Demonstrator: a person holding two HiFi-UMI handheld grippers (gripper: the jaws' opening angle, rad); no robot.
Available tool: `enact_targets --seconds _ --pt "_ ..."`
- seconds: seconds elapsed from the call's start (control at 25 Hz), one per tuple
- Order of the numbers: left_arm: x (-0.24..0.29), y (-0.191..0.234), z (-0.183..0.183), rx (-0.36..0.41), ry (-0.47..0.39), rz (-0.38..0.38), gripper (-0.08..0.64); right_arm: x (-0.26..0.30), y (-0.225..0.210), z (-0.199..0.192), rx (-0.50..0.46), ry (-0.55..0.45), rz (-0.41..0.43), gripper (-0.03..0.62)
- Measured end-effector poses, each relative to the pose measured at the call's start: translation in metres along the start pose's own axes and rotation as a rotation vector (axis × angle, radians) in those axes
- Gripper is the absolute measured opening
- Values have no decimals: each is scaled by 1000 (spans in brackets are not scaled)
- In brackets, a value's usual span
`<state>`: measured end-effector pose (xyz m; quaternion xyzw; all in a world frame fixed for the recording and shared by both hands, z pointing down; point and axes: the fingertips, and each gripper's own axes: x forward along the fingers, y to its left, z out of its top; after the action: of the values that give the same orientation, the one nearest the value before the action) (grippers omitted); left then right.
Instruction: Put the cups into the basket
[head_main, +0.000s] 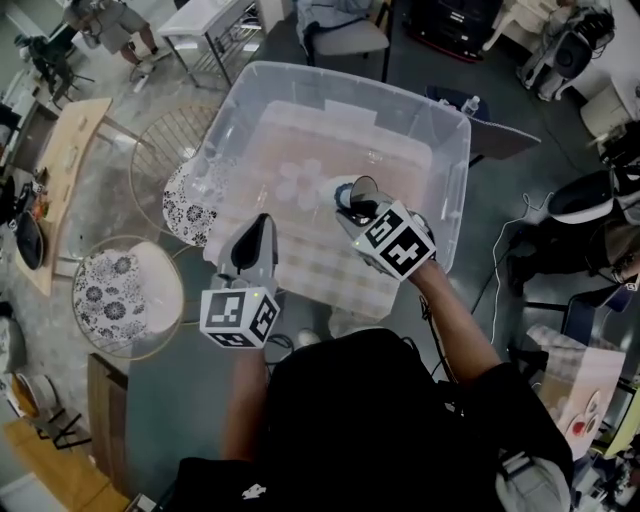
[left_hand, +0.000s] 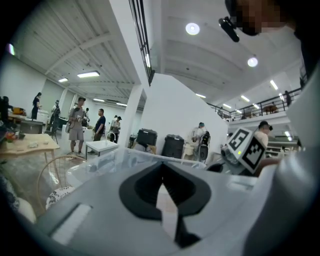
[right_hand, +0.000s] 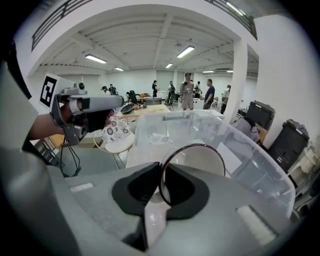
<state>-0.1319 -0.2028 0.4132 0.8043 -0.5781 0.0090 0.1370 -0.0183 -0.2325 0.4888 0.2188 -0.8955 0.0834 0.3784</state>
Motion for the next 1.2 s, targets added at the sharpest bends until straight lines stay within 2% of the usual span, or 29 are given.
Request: enact_targets --seconds 0.48,0.72,1.0,1.2 --pt "17 33 -3 -9 22 80 5 72 -59 -46 35 166 57 38" --pt "24 40 -8 -18 41 99 5 110 -79 -88 49 277 64 38" --pt "35 38 -14 -22 58 94 5 144 -81 -134 33 398 86 38" --pt "39 41 -21 -31 76 109 5 159 -80 -159 -28 477 87 38"
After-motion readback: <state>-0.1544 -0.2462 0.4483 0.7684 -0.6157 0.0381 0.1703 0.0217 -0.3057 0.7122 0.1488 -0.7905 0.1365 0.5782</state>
